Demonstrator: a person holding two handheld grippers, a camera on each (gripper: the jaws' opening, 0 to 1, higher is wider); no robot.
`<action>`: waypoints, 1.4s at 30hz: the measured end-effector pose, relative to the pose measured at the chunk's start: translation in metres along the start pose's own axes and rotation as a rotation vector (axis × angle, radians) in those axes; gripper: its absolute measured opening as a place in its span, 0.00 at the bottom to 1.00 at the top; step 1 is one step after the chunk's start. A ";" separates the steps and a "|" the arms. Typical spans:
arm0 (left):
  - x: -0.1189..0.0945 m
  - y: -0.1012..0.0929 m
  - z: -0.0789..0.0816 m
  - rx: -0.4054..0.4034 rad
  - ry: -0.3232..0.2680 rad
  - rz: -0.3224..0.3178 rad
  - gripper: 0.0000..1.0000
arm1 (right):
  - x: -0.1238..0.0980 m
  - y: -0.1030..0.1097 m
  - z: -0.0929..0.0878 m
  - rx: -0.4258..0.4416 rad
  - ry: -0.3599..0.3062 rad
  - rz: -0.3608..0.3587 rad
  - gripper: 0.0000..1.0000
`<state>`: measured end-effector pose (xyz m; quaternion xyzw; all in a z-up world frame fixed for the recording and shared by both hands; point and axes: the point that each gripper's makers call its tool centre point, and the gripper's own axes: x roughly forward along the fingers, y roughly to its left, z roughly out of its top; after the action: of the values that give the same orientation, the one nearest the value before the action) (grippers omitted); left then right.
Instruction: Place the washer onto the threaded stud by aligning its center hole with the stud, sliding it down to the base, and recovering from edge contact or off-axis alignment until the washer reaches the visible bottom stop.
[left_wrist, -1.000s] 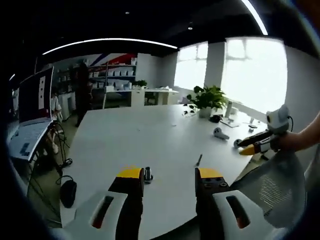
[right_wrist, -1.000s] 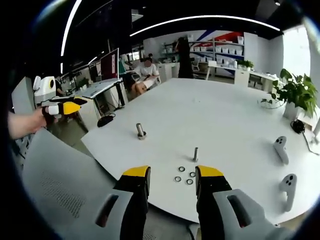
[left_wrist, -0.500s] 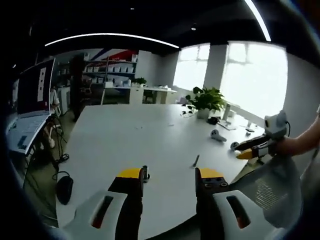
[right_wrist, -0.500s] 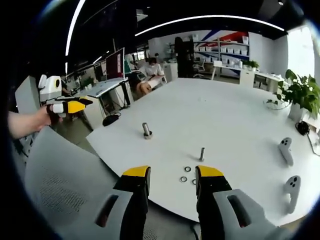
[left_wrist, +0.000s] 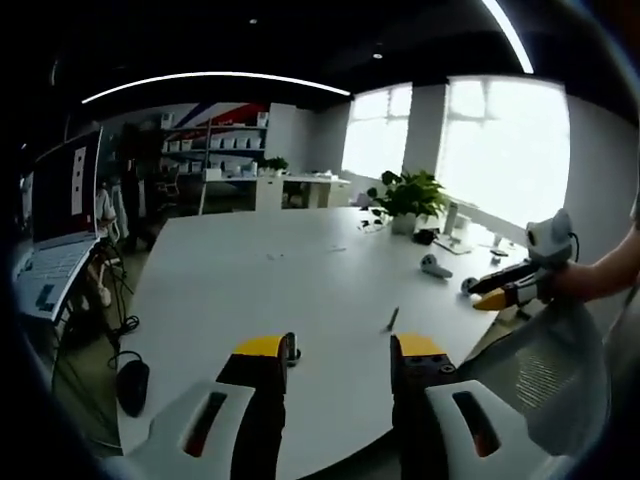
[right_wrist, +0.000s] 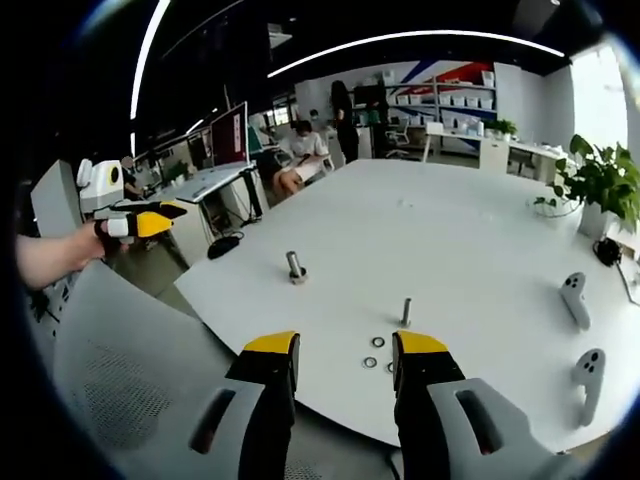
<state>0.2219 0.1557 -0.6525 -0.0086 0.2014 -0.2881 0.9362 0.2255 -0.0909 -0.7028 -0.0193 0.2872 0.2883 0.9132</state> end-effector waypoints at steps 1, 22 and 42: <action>0.000 0.000 0.000 0.005 0.000 0.002 0.40 | 0.000 0.000 0.000 0.001 0.001 -0.002 0.39; 0.002 -0.002 0.000 0.056 0.017 0.015 0.39 | -0.003 -0.017 -0.004 0.012 0.018 -0.073 0.40; 0.004 -0.012 -0.007 0.089 0.054 -0.026 0.40 | -0.007 -0.032 -0.010 0.102 0.040 -0.083 0.41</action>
<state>0.2160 0.1445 -0.6594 0.0381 0.2132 -0.3091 0.9260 0.2332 -0.1233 -0.7115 0.0096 0.3189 0.2345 0.9183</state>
